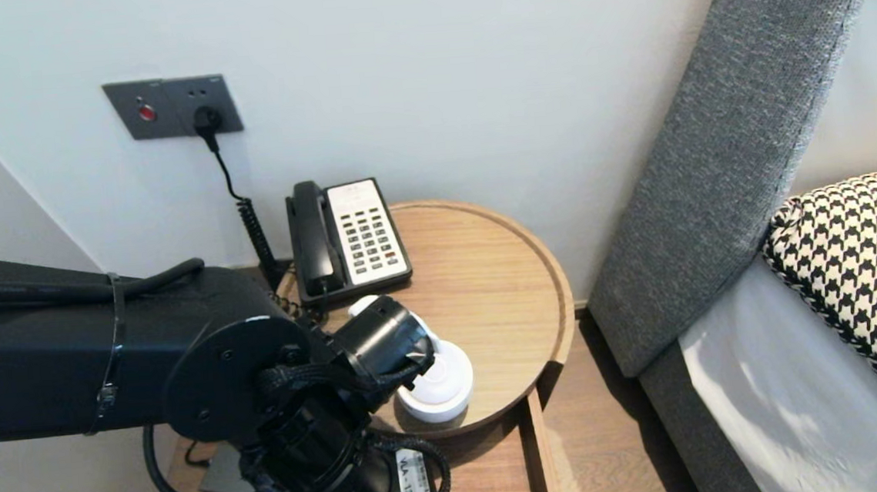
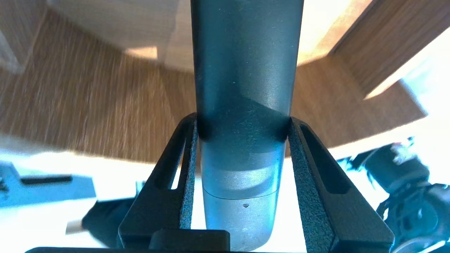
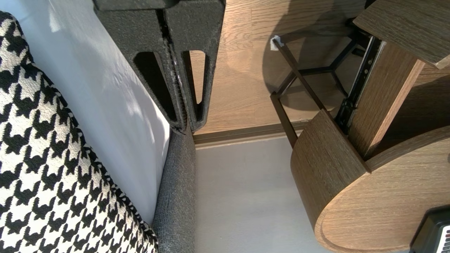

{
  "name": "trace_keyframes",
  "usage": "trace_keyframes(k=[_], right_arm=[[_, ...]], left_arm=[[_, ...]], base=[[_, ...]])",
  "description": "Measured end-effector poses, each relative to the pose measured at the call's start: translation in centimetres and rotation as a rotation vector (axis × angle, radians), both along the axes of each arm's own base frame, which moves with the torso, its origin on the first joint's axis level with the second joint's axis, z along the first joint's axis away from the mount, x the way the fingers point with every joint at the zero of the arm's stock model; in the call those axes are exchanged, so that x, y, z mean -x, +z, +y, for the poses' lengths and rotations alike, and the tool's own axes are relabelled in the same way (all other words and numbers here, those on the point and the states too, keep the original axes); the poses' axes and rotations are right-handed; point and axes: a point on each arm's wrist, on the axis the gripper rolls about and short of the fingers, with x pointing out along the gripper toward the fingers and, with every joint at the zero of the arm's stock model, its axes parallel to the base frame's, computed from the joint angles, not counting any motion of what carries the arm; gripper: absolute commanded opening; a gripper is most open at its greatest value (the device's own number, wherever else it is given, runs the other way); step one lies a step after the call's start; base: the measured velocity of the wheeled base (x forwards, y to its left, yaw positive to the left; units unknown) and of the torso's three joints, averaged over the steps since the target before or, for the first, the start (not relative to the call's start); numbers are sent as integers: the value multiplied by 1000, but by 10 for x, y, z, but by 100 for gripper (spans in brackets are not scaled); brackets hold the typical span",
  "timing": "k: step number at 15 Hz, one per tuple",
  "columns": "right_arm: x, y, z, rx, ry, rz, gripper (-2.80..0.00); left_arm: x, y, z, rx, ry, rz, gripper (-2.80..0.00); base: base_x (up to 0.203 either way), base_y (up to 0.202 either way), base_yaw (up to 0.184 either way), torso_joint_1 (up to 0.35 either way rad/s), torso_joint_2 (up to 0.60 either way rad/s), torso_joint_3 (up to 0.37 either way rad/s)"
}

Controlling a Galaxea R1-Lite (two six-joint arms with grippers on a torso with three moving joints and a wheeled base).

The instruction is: Take the remote control out of the drawer one by one and place them on the table

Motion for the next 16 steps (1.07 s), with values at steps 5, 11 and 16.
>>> trace_keyframes(k=[5, 11, 16], right_arm=[[0, 0, 0, 0, 0, 0, -280], [0, 0, 0, 0, 0, 0, -280], [0, 0, 0, 0, 0, 0, -280]], left_arm=[[6, 15, 6, 9, -46, 74, -280], [11, 31, 12, 15, -58, 107, -280], [9, 47, 23, 40, -34, 128, -280]], base=[[0, 0, 0, 0, 0, 0], [0, 0, 0, 0, 0, 0], [0, 0, 0, 0, 0, 0]])
